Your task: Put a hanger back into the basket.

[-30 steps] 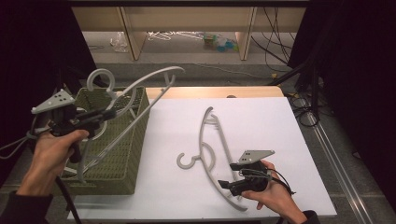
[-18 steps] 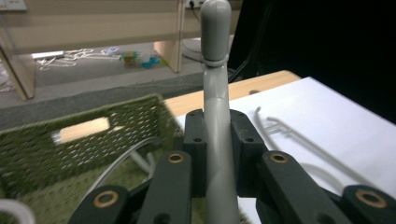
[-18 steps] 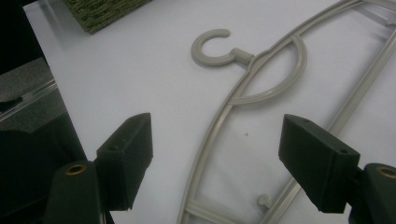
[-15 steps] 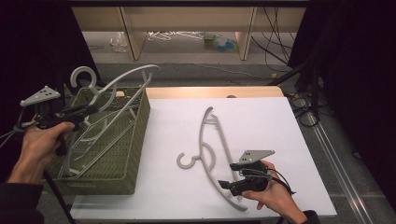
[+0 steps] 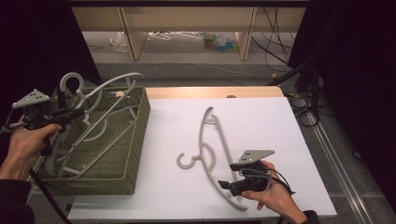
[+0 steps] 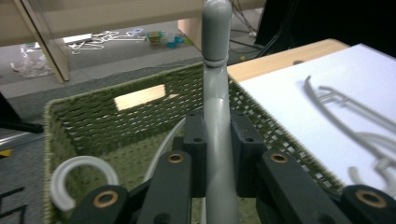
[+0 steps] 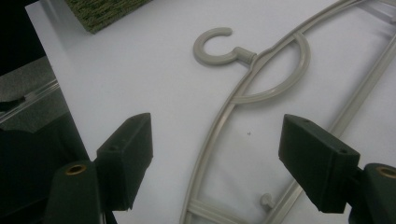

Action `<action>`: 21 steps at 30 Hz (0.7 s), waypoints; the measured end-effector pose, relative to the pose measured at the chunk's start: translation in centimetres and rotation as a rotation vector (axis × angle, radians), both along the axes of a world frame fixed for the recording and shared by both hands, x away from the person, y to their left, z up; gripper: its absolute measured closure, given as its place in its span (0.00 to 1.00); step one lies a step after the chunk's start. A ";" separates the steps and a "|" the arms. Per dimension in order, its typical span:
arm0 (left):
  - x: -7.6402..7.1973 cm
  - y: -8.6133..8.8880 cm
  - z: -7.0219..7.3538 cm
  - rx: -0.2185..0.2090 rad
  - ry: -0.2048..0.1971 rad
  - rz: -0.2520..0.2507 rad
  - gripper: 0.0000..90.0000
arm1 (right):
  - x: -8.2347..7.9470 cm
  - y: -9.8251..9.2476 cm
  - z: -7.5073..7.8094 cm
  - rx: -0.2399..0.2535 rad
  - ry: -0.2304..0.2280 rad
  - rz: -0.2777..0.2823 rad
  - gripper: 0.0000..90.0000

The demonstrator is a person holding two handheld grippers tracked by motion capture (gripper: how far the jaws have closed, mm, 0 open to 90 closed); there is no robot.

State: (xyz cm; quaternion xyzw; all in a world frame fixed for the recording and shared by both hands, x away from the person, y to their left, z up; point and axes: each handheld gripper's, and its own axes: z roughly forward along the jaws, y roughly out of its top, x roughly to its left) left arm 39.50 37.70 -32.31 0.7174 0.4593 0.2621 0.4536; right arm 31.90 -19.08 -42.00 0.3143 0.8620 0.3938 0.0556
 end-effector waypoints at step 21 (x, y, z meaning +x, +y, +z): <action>1.8 0.0 -4.9 0.129 0.184 -0.037 0.87 | 0.0 0.0 0.0 -0.003 -0.002 0.010 0.30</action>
